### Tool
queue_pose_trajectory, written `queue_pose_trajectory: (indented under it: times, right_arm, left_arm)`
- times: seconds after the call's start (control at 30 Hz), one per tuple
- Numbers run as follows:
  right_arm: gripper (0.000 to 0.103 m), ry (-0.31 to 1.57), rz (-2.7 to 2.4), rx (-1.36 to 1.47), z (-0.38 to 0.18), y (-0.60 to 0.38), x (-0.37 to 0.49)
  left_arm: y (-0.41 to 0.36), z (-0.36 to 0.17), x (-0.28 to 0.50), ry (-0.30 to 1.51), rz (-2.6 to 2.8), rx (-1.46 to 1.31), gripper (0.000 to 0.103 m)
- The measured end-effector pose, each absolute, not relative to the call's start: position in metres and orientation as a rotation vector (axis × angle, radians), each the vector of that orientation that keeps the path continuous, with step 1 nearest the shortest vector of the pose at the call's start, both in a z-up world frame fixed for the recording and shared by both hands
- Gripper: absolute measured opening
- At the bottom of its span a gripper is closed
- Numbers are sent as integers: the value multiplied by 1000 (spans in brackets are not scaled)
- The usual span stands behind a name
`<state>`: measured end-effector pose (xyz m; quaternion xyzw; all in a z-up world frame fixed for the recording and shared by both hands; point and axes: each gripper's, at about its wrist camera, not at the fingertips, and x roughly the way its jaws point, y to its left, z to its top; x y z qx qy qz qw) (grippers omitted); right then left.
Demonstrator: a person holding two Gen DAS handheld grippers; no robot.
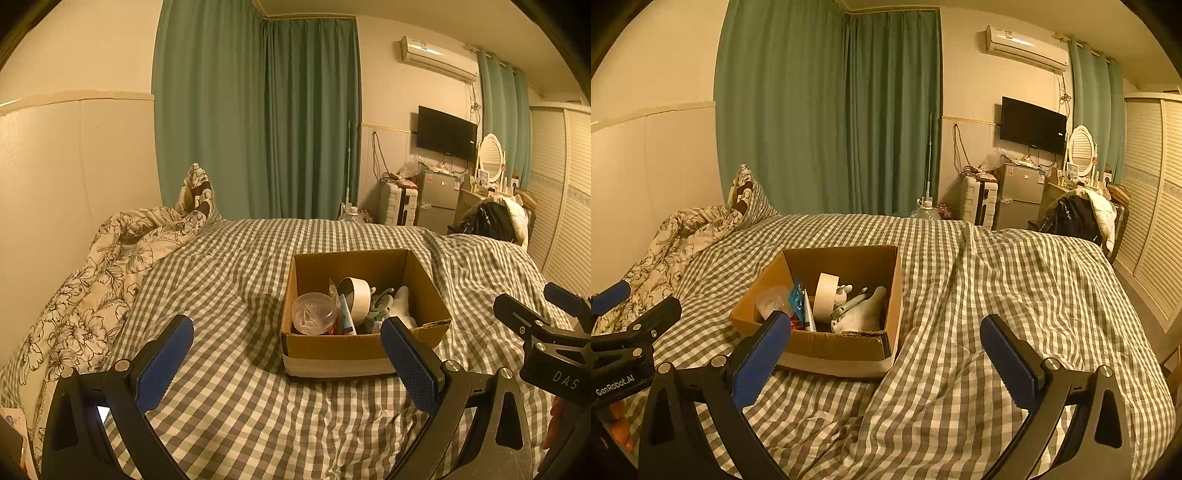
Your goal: Organize objects
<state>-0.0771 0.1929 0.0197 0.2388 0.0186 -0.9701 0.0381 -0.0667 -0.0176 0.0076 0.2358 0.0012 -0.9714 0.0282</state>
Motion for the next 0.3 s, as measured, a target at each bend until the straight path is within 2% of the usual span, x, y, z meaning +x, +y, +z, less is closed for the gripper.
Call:
queue_pose_trajectory:
  times: [0.3]
  right_arm:
    - [103,59,-2972,738,18,193,-77]
  left_arm:
    - [-14,7,-66,-19,-3004,730,103]
